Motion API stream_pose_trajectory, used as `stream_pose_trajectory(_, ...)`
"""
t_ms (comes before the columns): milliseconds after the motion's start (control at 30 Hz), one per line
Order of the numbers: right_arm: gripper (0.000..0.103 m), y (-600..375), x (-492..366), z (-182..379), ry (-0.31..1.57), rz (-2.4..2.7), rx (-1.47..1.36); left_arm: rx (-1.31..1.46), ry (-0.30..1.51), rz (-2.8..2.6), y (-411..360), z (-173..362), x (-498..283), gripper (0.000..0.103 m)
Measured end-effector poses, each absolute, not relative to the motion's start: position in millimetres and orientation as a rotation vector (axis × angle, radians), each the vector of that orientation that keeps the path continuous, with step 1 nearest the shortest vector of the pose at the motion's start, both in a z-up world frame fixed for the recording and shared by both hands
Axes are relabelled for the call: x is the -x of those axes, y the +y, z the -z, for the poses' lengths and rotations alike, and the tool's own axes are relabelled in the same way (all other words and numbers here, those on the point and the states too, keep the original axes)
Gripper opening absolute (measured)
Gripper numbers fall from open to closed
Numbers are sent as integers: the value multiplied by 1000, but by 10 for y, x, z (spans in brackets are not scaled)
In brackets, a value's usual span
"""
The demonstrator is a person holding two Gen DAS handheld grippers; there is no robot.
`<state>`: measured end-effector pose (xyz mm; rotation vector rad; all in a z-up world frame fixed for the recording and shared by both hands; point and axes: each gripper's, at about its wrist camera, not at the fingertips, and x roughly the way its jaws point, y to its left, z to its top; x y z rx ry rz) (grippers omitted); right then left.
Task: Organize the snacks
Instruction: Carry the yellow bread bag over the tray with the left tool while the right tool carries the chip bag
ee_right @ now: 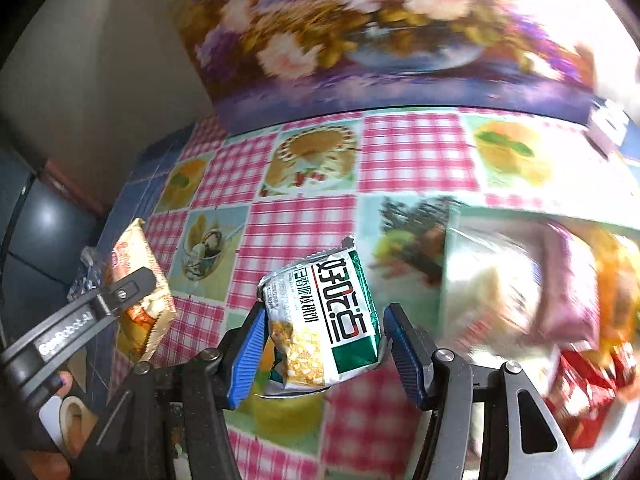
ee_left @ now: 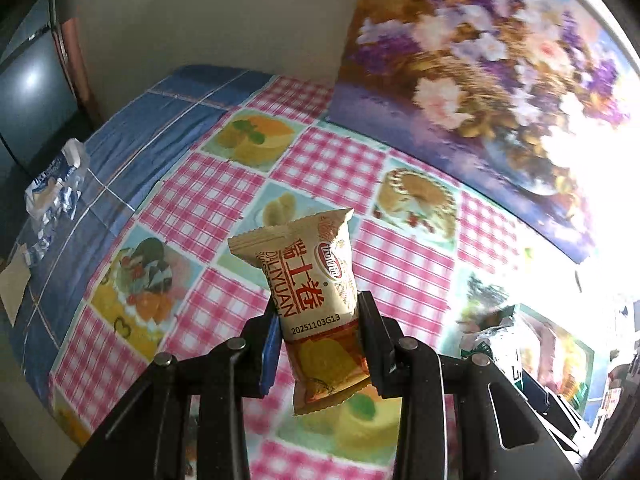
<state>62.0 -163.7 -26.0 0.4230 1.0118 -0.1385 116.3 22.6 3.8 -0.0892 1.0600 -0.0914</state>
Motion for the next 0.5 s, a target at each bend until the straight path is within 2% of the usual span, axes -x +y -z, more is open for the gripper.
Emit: stream_pose_trajectory(500,62,-2110,148,11,897,266,-512,-20,995,182,-652,-324,-556,38)
